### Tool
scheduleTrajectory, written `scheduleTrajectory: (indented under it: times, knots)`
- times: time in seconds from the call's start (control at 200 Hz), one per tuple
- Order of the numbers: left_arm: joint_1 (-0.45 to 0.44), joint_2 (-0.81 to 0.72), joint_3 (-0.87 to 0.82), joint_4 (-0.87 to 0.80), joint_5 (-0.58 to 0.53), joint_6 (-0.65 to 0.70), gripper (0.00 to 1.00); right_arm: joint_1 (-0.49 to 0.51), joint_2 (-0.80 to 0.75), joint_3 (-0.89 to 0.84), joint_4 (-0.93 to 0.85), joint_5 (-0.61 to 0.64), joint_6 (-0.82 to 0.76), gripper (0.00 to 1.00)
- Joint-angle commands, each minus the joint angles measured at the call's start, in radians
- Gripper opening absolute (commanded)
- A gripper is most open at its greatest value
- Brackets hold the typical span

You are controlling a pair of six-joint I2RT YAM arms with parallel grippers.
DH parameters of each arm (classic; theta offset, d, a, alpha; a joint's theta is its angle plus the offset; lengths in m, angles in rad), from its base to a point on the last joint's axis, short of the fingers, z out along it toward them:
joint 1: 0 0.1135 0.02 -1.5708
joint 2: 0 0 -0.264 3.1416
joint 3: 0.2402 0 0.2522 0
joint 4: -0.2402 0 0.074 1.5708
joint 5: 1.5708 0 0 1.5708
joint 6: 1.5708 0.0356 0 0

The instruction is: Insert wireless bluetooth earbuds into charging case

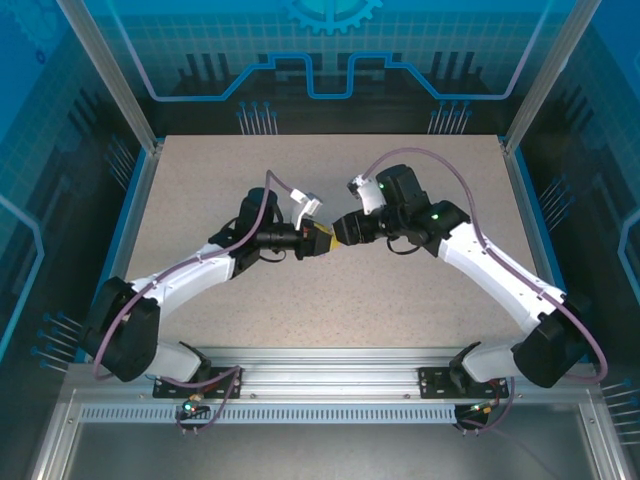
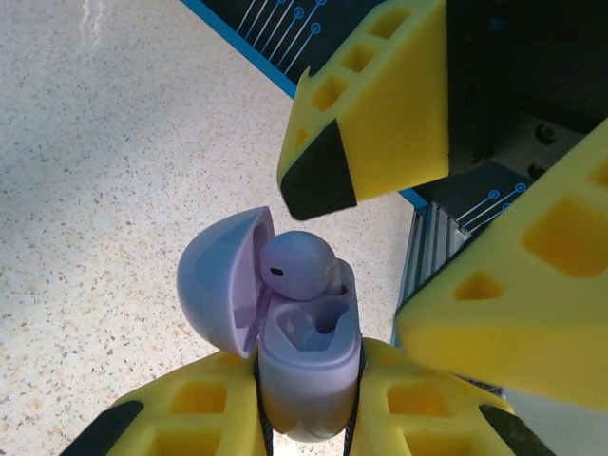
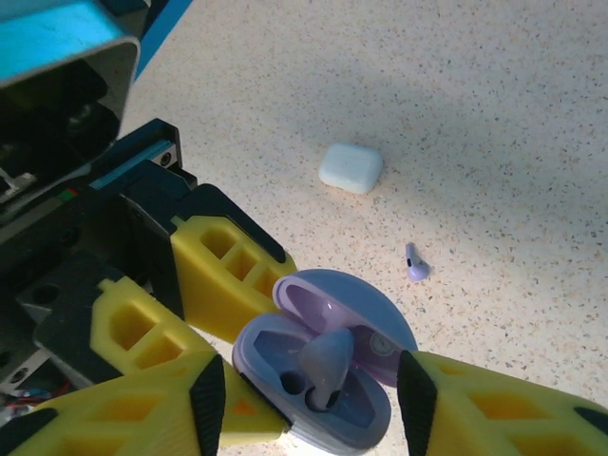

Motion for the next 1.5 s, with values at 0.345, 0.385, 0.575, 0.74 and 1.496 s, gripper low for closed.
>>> scheduleTrajectory:
  times: [0.345,0.385,0.575,0.74,1.496]
  knots:
    - [-0.018,-0.122,0.051,-0.108,0.037,0.181,0.19,0.045,-0.076,0.170,-0.169,-0.062,-0.064,0.51]
    - [-0.021,-0.130,0.055,-0.123,0.038,0.198,0.19,0.053,-0.071,0.182,-0.183,-0.063,-0.072,0.49]
    - [-0.025,-0.145,0.076,-0.166,0.042,0.230,0.19,0.092,-0.043,0.232,-0.241,0.020,-0.093,0.37]
    - [-0.026,-0.163,0.075,-0.167,0.039,0.236,0.19,0.106,-0.016,0.273,-0.305,0.115,-0.107,0.38]
    - [-0.036,-0.173,0.090,-0.212,0.043,0.272,0.19,0.140,0.043,0.335,-0.392,0.210,-0.120,0.41]
